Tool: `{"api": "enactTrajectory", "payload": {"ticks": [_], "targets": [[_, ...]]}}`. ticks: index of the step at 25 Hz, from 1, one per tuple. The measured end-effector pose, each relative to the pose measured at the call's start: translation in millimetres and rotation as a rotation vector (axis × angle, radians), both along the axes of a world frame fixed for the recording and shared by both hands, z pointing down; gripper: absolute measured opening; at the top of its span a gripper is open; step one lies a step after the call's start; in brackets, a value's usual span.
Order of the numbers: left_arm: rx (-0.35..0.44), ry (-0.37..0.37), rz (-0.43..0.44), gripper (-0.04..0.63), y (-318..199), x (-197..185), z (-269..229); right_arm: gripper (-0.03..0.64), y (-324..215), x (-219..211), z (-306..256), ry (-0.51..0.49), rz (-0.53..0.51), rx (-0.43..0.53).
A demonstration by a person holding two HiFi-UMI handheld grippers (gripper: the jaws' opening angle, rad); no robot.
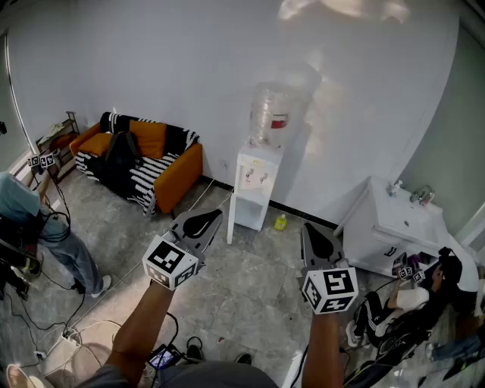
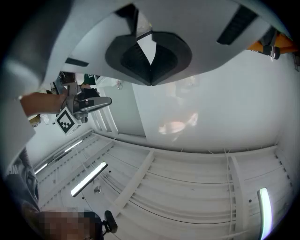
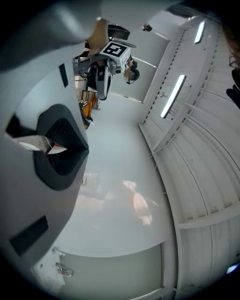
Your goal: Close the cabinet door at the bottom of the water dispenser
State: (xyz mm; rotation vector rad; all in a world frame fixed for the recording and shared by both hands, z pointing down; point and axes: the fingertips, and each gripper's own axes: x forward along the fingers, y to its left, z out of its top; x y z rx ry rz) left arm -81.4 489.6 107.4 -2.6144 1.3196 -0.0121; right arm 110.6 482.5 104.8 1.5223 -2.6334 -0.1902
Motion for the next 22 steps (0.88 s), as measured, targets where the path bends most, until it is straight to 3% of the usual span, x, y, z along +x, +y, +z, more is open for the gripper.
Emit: {"api": "enactTrajectory", "payload": {"ticks": [15, 22], "targets": [[-0.008, -0.032, -0.041, 0.015, -8, 31, 1, 0.028, -16, 35, 5, -0.016, -0.015, -0.005], [-0.021, -0.063, -0.086, 0.015, -15, 52, 3, 0.028, -31, 59, 7, -0.104, -0.072, -0.035]]}}
